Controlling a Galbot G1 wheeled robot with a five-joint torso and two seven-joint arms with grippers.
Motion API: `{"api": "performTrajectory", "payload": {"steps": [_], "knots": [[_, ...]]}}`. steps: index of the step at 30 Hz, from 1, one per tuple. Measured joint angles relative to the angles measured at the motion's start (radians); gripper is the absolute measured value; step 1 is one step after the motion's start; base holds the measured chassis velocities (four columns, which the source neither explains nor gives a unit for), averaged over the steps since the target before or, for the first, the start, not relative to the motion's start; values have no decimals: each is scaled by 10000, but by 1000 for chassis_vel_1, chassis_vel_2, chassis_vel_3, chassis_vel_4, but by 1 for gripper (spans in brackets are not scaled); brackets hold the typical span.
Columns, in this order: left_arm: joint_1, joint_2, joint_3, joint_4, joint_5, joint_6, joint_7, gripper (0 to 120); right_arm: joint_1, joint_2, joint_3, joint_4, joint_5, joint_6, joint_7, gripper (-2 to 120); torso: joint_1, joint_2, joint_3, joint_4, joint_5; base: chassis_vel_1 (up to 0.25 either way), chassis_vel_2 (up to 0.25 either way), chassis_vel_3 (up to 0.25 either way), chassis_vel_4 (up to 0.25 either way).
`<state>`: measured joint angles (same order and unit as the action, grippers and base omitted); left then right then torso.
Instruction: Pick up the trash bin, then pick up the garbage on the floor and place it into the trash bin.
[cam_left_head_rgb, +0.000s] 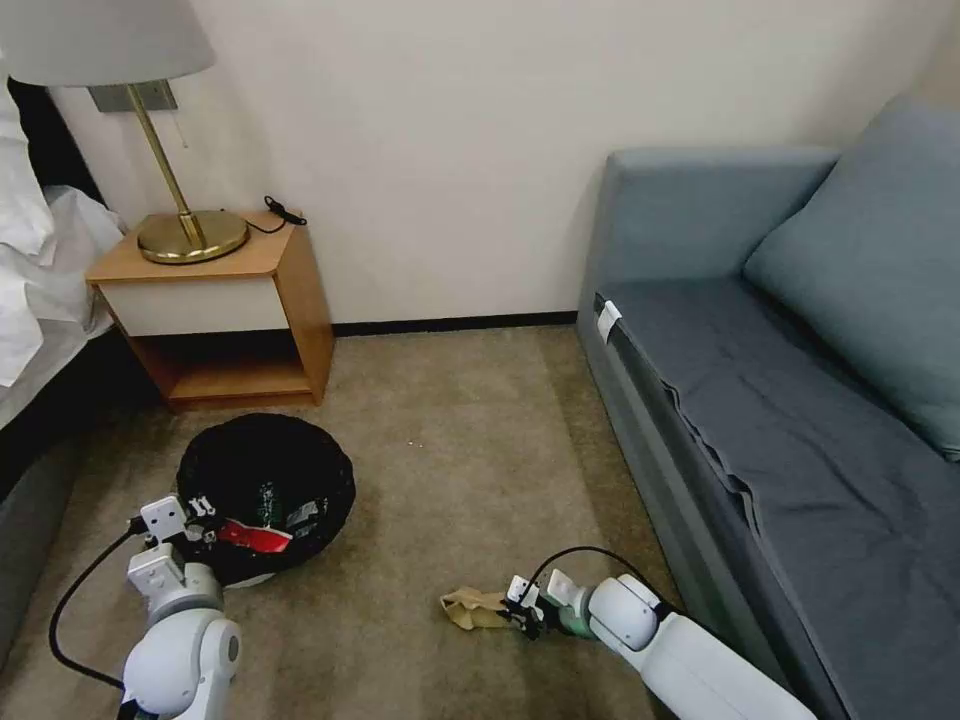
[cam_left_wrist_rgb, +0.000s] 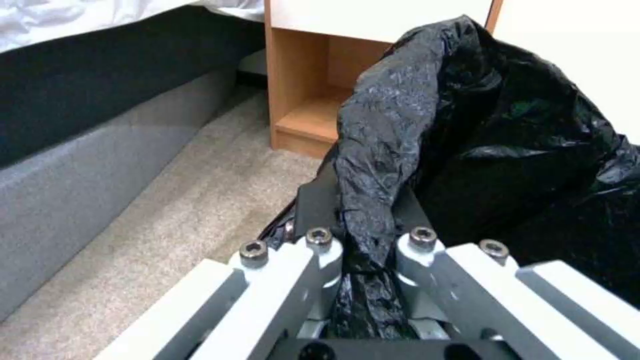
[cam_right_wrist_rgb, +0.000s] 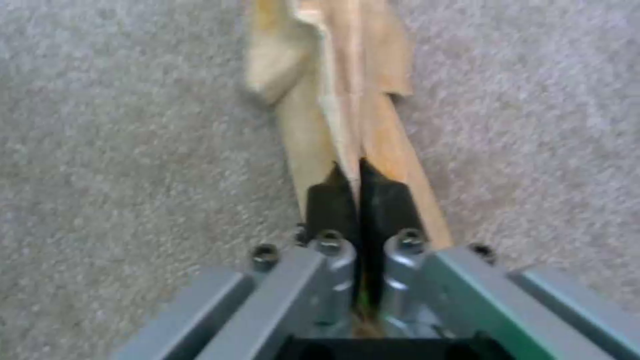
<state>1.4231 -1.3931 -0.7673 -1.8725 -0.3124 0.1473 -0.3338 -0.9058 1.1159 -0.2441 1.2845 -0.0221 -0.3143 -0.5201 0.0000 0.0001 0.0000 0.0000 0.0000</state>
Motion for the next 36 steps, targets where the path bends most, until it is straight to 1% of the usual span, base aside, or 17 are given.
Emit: {"api": "performTrajectory", "payload": {"steps": [4, 8, 13, 14, 18, 20, 23, 24, 27, 33, 34, 36], "knots": [[17, 26, -34, 0, -16, -8, 0, 4, 13, 90, 65, -61, -43, 67, -19, 0, 0, 0, 0, 0, 0, 0, 0, 0, 0], [38, 51, -65, 0, -58, -15, 0, 4, -43, 344, 293, -147, -153, 217, -38, 0, 0, 0, 0, -1, -1, 0, 0, 0, 0], [32, 129, -108, 82, -102, -61, 0, 4, 168, 947, 998, -24, -214, 529, -33, 0, 0, -1, 0, 0, -2, 0, 0, 0, 0], [32, 129, -108, 82, -102, -61, 0, 4, 168, 947, 998, -24, -214, 529, -33, 0, 0, -1, 0, 0, -2, 0, 0, 0, 0], [52, 125, -82, 43, -107, -66, 13, 4, 634, 1380, 1301, 562, 327, 573, -19, 0, 0, -1, 0, 1, -3, 0, 0, 0, 0], [60, 116, -70, 10, -102, -66, 24, 4, 795, 1481, 1301, 683, 461, 593, 14, 0, 0, -1, 0, 0, -3, 0, 0, 0, 0], [95, 77, -10, -104, -58, -66, 63, 4, 1316, 1793, 1122, 977, 983, 798, 347, 0, 0, -1, 0, 0, -2, 0, 0, 0, 0], [95, 77, -10, -104, -58, -66, 63, 4, 1316, 1793, 1122, 977, 983, 798, 347, 0, 0, -1, 0, 0, -2, 0, 0, 0, 0], [148, -4, 102, -220, 88, -67, 104, 4, 1743, 2068, 820, 1074, 1528, 1246, 751, 0, 0, 0, 0, 1, -1, 0, 0, 0, 0], [267, -269, 351, -350, 503, -116, 162, 4, 2157, 2761, 289, 1071, 2544, 1907, 1144, 0, 0, -1, 0, 1, -1, 0, 0, 0, 0], [267, -269, 351, -350, 503, -116, 162, 4, 2157, 2761, 289, 1071, 2544, 1907, 1144, 0, 0, -1, 0, 1, -1, 0, 0, 0, 0], [314, -392, 408, -410, 650, -134, 178, 4, 2178, 3029, 44, 982, 2701, 2149, 1328, 0, 0, -1, 0, 0, -2, 0, 0, 0, 0]]}}
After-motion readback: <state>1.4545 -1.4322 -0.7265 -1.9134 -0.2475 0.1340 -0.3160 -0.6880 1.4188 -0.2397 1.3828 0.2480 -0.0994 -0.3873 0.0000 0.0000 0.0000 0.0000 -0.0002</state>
